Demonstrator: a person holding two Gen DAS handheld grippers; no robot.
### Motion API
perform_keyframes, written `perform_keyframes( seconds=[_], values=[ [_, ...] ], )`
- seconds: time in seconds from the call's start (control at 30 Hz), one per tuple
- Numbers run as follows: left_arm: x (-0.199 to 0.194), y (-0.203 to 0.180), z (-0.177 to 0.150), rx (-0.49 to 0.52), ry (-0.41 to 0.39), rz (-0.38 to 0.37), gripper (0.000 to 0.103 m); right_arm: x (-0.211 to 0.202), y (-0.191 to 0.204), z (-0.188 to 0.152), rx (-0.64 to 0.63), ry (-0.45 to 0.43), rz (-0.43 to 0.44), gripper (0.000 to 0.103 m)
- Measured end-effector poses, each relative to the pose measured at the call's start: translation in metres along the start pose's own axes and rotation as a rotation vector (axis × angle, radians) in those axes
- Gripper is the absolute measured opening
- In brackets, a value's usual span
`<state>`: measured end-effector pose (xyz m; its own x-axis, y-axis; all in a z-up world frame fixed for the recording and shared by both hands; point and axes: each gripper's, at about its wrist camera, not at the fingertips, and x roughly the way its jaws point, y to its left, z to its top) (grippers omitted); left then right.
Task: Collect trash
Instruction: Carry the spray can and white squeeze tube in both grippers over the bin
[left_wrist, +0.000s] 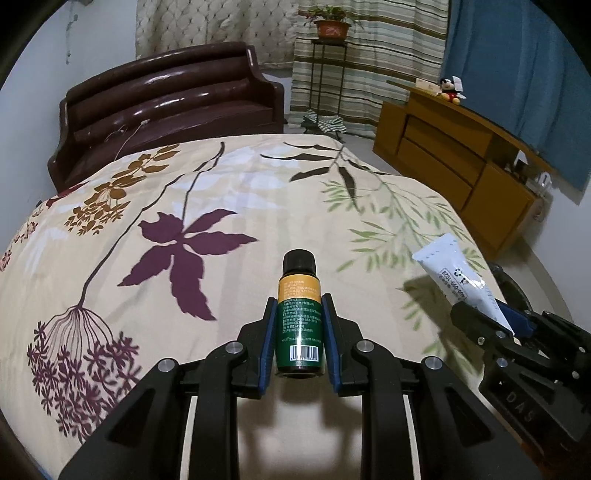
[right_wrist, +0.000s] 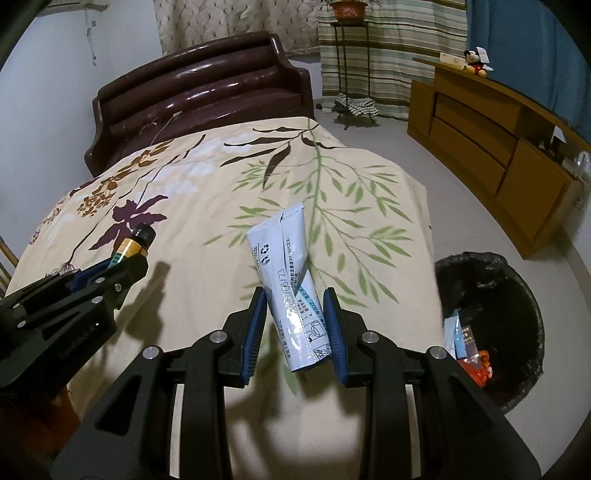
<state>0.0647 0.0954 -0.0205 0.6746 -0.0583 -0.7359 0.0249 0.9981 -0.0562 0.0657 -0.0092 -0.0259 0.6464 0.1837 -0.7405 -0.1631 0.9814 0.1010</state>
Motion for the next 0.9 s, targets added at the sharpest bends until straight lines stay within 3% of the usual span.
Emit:
perform_keyframes(
  seconds=[0.33,0.9],
  values=[
    [-0.008,-0.040,-0.005,0.053,-0.021,-0.012,0.024,-0.025,-0.038,-0.012,0.045,-0.038,-0.025,0.031],
    [0.002,-0.126,-0.001,0.192,-0.048,-0.122,0.024,-0.050,-0.126,-0.023,0.175,-0.090,-0.199,0.031]
  ],
)
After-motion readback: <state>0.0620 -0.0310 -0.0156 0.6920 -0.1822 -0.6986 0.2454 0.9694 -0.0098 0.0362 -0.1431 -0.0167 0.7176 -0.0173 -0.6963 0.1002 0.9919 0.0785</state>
